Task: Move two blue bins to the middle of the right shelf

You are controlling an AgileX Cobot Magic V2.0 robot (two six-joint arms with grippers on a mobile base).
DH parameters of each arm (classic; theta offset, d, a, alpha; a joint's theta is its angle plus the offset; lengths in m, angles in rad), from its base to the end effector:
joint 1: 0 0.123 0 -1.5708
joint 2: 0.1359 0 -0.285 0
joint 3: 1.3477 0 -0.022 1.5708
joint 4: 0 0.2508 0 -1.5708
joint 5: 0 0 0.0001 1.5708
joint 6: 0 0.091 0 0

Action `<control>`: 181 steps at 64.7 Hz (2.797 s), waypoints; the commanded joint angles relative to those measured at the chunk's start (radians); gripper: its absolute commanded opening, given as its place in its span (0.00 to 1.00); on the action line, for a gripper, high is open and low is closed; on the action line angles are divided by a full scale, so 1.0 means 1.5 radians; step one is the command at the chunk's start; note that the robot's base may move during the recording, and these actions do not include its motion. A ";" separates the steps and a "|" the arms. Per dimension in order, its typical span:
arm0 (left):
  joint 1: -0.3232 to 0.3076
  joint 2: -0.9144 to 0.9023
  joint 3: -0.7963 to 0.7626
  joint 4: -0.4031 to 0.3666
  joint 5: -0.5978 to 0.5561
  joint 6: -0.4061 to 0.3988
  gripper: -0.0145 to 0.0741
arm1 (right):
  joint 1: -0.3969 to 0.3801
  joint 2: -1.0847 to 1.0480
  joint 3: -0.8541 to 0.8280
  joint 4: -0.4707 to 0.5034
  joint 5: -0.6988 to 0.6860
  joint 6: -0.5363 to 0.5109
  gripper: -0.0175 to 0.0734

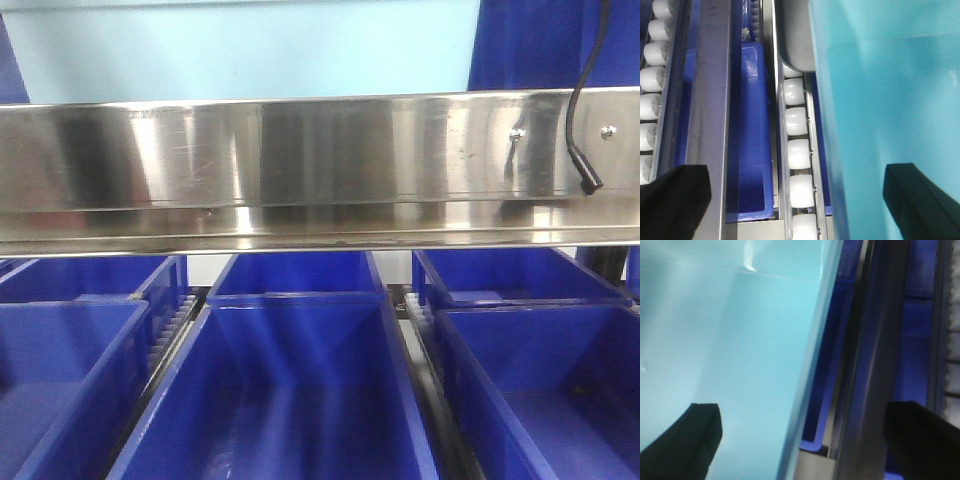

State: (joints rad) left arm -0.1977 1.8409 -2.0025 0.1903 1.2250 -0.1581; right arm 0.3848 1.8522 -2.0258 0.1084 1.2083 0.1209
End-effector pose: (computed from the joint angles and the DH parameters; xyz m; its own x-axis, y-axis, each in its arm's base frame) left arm 0.3961 -0.0628 0.3940 -0.8143 0.0700 -0.5762 0.0192 0.9954 0.0938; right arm 0.3720 0.1606 0.3960 -0.8100 -0.1576 -0.5648 -0.3035 0.9368 0.1739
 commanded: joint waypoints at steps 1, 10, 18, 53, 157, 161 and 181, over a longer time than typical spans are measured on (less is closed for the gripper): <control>0.004 -0.004 0.000 0.002 -0.003 0.001 0.85 | -0.004 -0.002 -0.004 -0.006 0.009 -0.006 0.80; 0.004 -0.004 0.007 0.002 -0.003 0.001 0.85 | -0.003 0.006 -0.004 0.006 0.009 -0.006 0.80; 0.004 -0.004 0.041 -0.010 -0.003 0.001 0.85 | 0.001 0.011 0.004 0.009 0.009 -0.006 0.80; 0.004 -0.004 0.166 -0.023 -0.033 0.001 0.83 | 0.015 0.069 0.039 0.011 0.001 -0.006 0.53; 0.004 -0.157 -0.005 -0.127 -0.284 -0.004 0.04 | 0.015 -0.060 -0.133 -0.037 -0.256 -0.008 0.02; 0.004 -0.162 -0.005 -0.127 -0.298 -0.004 0.04 | 0.015 -0.060 -0.133 -0.037 -0.262 -0.008 0.02; 0.004 -0.158 -0.005 -0.123 -0.310 -0.004 0.04 | 0.015 -0.060 -0.133 -0.037 -0.263 -0.008 0.02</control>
State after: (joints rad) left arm -0.1867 1.6308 -1.9925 0.0459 0.8267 -0.2017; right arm 0.4119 1.7770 -2.2085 0.0715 0.9152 0.1007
